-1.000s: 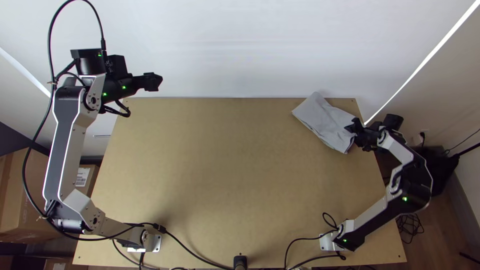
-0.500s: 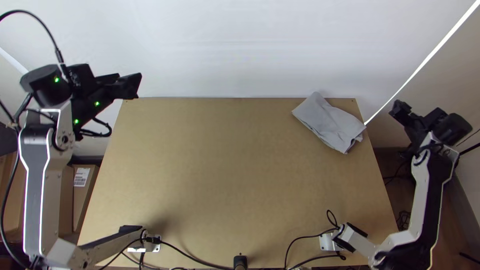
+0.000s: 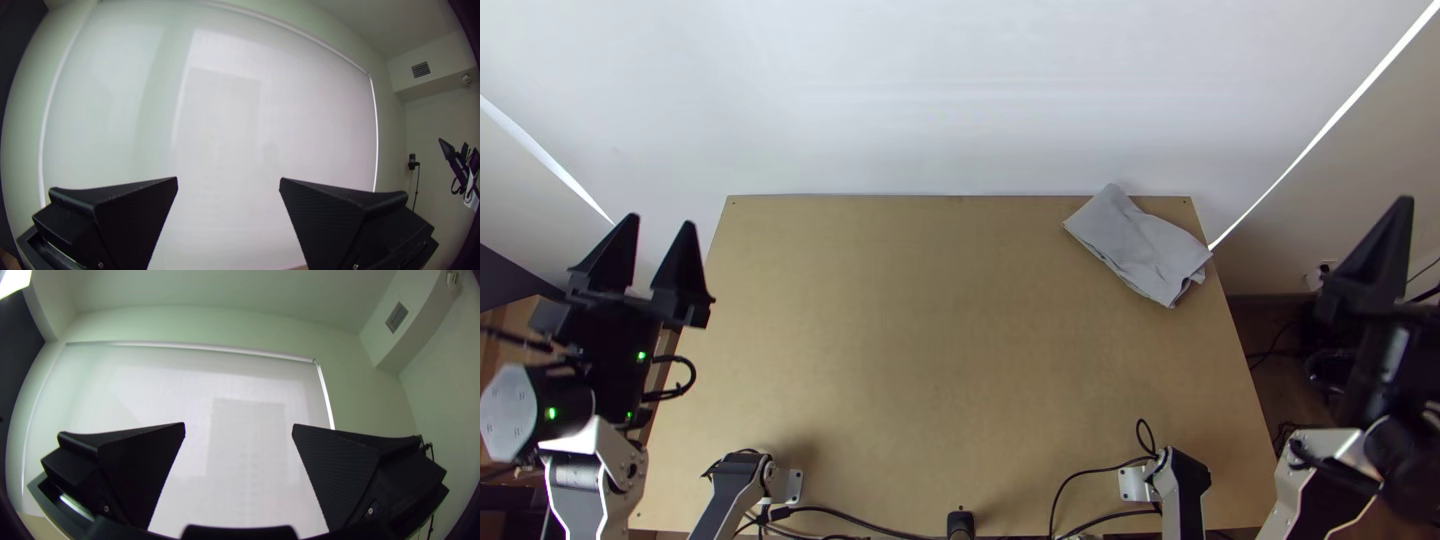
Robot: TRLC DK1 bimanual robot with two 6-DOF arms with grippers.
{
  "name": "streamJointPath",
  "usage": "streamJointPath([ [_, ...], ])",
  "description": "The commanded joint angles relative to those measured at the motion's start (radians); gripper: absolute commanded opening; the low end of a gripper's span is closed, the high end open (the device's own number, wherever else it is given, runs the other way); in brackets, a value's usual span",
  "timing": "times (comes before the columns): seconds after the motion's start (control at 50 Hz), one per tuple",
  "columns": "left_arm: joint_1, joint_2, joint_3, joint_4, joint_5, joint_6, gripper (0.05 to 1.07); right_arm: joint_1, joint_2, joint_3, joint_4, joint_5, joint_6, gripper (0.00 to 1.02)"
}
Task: Fold the t-shirt
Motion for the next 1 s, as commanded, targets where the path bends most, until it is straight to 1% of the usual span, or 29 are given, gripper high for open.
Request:
streamJointPath([
  [0.0, 0.006, -0.101, -0.124, 0.115, -0.044, -0.011, 1.03, 0.019, -0.037, -0.06, 0.037, 0.007, 0.0, 0.98],
  [0.08, 0.007, -0.172, -0.205, 0.192, -0.064, -0.008, 1.03, 0.037, -0.063, -0.072, 0.041, 0.03, 0.005, 0.98],
  [0.12, 0.007, -0.201, -0.237, 0.213, -0.064, -0.008, 1.03, 0.043, -0.078, -0.086, 0.043, 0.042, 0.003, 0.99],
  [0.14, 0.009, -0.216, -0.251, 0.224, -0.066, -0.008, 1.03, 0.045, -0.084, -0.095, 0.049, 0.059, 0.005, 0.99],
  [0.18, 0.009, -0.244, -0.28, 0.241, -0.069, -0.01, 1.03, 0.046, -0.098, -0.115, 0.066, 0.066, 0.008, 0.98],
  [0.34, 0.015, -0.35, -0.402, 0.267, -0.069, -0.008, 1.03, 0.048, -0.157, -0.193, 0.107, 0.066, 0.008, 0.98],
  [0.42, 0.015, -0.386, -0.454, 0.283, -0.069, -0.008, 1.03, 0.059, -0.192, -0.239, 0.107, 0.065, 0.022, 0.99],
  [0.52, 0.015, -0.414, -0.497, 0.284, -0.069, -0.008, 1.03, 0.069, -0.235, -0.324, 0.107, 0.036, 0.017, 0.99],
  [0.62, 0.015, -0.455, -0.553, 0.283, -0.069, -0.004, 1.03, 0.12, -0.302, -0.436, 0.107, 0.031, 0.016, 0.99],
  [0.74, 0.015, -0.544, -0.644, 0.284, -0.07, 0.029, 1.03, 0.181, -0.414, -0.58, 0.104, 0.031, 0.005, 0.99],
  [0.98, 0.026, -0.577, -0.716, 0.258, -0.087, 0.036, 1.03, 0.207, -0.603, -0.81, 0.092, 0.028, -0.006, 0.99],
])
